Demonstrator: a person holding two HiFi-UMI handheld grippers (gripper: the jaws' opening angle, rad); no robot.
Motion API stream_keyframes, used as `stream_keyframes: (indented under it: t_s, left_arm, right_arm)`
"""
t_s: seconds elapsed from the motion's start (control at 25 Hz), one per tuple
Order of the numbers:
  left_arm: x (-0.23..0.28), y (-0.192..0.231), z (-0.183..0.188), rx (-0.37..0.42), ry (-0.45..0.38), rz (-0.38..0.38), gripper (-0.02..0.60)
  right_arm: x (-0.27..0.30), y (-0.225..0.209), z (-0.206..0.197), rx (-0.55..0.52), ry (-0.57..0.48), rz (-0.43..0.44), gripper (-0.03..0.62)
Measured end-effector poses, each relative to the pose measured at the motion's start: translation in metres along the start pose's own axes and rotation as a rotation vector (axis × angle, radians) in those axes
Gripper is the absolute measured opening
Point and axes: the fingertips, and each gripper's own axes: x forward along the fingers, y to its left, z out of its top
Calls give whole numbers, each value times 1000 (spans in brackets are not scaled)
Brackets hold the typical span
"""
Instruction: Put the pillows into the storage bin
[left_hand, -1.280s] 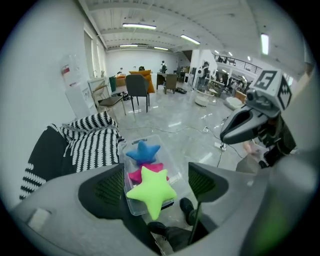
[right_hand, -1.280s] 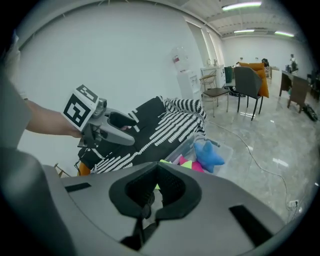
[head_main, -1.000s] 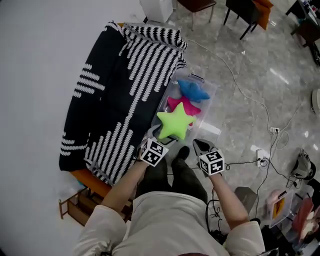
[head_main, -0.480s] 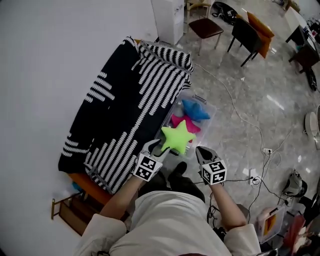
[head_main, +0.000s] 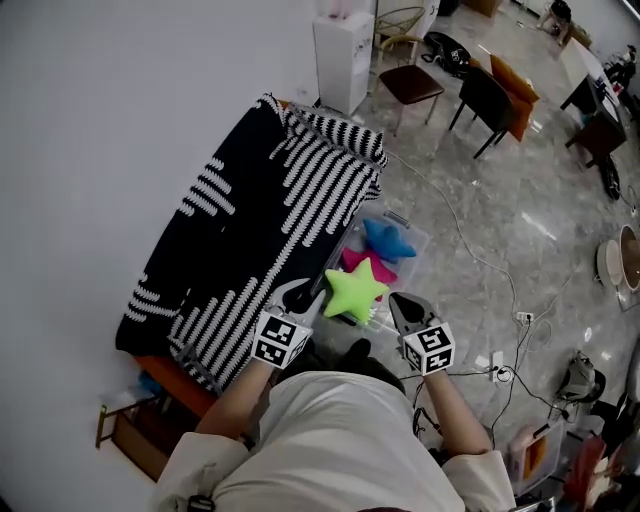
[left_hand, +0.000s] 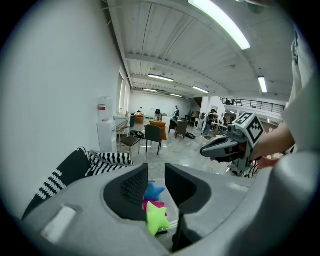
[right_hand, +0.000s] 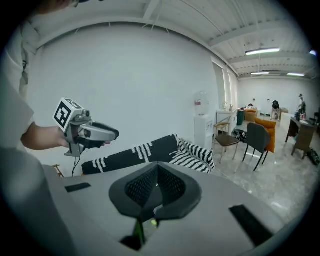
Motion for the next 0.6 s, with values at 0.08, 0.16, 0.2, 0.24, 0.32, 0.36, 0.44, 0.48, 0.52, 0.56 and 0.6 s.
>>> stream_keyframes:
  t_s: [0.08, 0.16, 0.2, 0.24, 0.32, 0.36, 0.44, 0.48, 0.52, 0.56, 0.6]
  left_arm:
    - [-12, 3, 9, -16, -33, -3, 96]
    - [-23, 7, 16, -22, -56, -7, 76]
    - [-28, 10, 19, -20, -62, -7, 70]
    - [-32, 13, 22, -17, -67, -7, 64]
    - [-39, 17, 29, -9, -84, -18, 51]
    - [-41, 17, 34, -4, -101, -30, 49]
    - [-46, 13, 46, -1, -143, -53, 37]
    - [-49, 11, 51, -2, -164, -62, 31]
    - [-52, 9, 56, -2, -183, -68, 27]
    - [-54, 8, 60, -1, -199, -74, 22]
    - [-56, 7, 64, 0, -210, -80, 18]
  right_arm:
    - [-6, 8, 14, -19, -21, -1, 3]
    - [-10, 13, 27, -46, -44, -10, 3]
    - [-12, 15, 33, -58, -55, -16, 3]
    - [-13, 17, 39, -67, -67, -24, 3]
    - [-17, 16, 51, -71, -90, -39, 3]
    - [-19, 15, 56, -69, -102, -46, 3]
    - [-25, 10, 63, -61, -121, -57, 3]
    - [-28, 7, 66, -58, -127, -63, 3]
    - [-32, 3, 68, -56, -133, -73, 3]
    - [-34, 1, 70, -56, -138, -84, 3]
    - [-37, -2, 73, -57, -144, -93, 3]
